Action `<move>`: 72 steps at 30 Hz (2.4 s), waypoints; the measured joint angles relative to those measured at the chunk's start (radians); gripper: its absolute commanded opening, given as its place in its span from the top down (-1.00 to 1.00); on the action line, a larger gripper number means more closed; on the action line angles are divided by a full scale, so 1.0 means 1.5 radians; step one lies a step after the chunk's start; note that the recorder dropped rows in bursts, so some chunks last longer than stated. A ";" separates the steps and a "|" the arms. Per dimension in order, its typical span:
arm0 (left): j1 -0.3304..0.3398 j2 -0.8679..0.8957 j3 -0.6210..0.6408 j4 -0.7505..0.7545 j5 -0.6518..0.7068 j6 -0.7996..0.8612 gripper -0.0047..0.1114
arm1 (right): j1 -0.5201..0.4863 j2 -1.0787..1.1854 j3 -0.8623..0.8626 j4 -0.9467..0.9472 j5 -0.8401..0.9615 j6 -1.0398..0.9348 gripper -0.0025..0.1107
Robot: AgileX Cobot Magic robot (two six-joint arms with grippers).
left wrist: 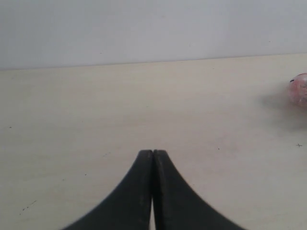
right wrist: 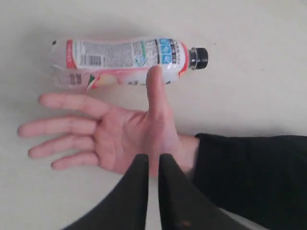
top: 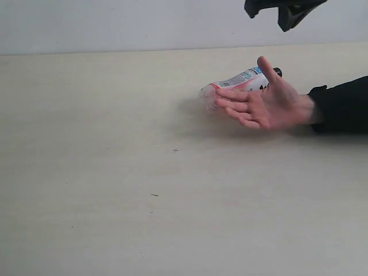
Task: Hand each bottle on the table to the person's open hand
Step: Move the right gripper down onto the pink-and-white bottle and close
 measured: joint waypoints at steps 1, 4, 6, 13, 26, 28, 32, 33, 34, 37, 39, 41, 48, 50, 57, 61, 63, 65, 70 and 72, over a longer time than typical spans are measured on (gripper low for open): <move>0.000 0.000 0.000 0.000 0.000 0.000 0.88 | 0.000 0.024 -0.025 -0.008 0.002 0.020 0.64; 0.000 0.000 0.000 0.000 0.000 0.000 0.88 | 0.000 0.075 -0.081 -0.019 0.004 0.063 0.56; 0.000 0.000 0.000 0.000 0.000 0.000 0.88 | 0.000 0.103 -0.101 -0.018 0.004 0.074 0.51; 0.000 0.000 0.000 0.000 0.000 0.000 0.88 | 0.000 0.163 -0.119 -0.012 0.008 0.010 0.34; 0.000 0.000 0.000 0.000 0.000 0.000 0.88 | 0.000 0.187 -0.123 -0.122 -0.094 -0.449 -0.03; 0.000 0.000 0.000 0.000 0.000 0.000 0.88 | 0.000 0.188 -0.123 -0.118 -0.110 -0.525 -0.20; 0.000 0.000 0.000 0.000 0.000 0.000 0.88 | 0.000 0.200 -0.124 -0.098 -0.120 -0.646 -0.24; 0.000 0.000 0.000 0.000 0.000 0.000 0.88 | 0.000 0.203 -0.124 -0.096 -0.120 -0.667 -0.23; 0.000 0.000 0.000 0.000 0.000 0.000 0.88 | 0.000 0.207 -0.124 -0.096 -0.120 -0.682 -0.23; 0.000 0.000 0.000 0.000 0.000 0.000 0.88 | 0.000 0.221 -0.124 -0.095 -0.108 -0.716 -0.23; 0.000 0.000 0.000 0.000 0.000 0.000 0.88 | 0.000 0.232 -0.124 -0.093 -0.104 -0.732 -0.24; 0.000 0.000 0.000 0.000 0.000 0.000 0.88 | 0.000 0.242 -0.124 -0.093 -0.104 -0.747 -0.25; 0.000 0.000 0.000 0.000 0.000 0.000 0.88 | 0.000 0.256 -0.124 -0.042 -0.105 -0.793 -0.26; 0.000 0.000 0.000 0.000 0.000 0.000 0.88 | 0.000 0.260 -0.124 -0.025 -0.105 -0.800 -0.26; 0.000 0.000 0.000 0.000 0.000 0.000 0.88 | 0.000 0.314 -0.124 -0.009 -0.108 -0.803 -0.26; 0.000 0.000 0.000 0.000 0.000 0.000 0.88 | 0.000 0.324 -0.124 -0.009 -0.121 -0.800 -0.26; 0.000 0.000 0.000 0.000 0.000 0.000 0.88 | 0.000 0.333 -0.124 -0.009 -0.131 -0.800 -0.26; 0.000 0.000 0.000 0.000 0.000 0.000 0.88 | 0.000 0.346 -0.124 -0.009 -0.143 -0.799 -0.23; 0.000 0.000 0.000 0.000 0.000 0.000 0.88 | 0.000 0.361 -0.124 -0.009 -0.159 -0.798 -0.05; 0.000 0.000 0.000 0.000 0.000 0.000 0.88 | 0.000 0.361 -0.124 -0.009 -0.160 -0.798 0.23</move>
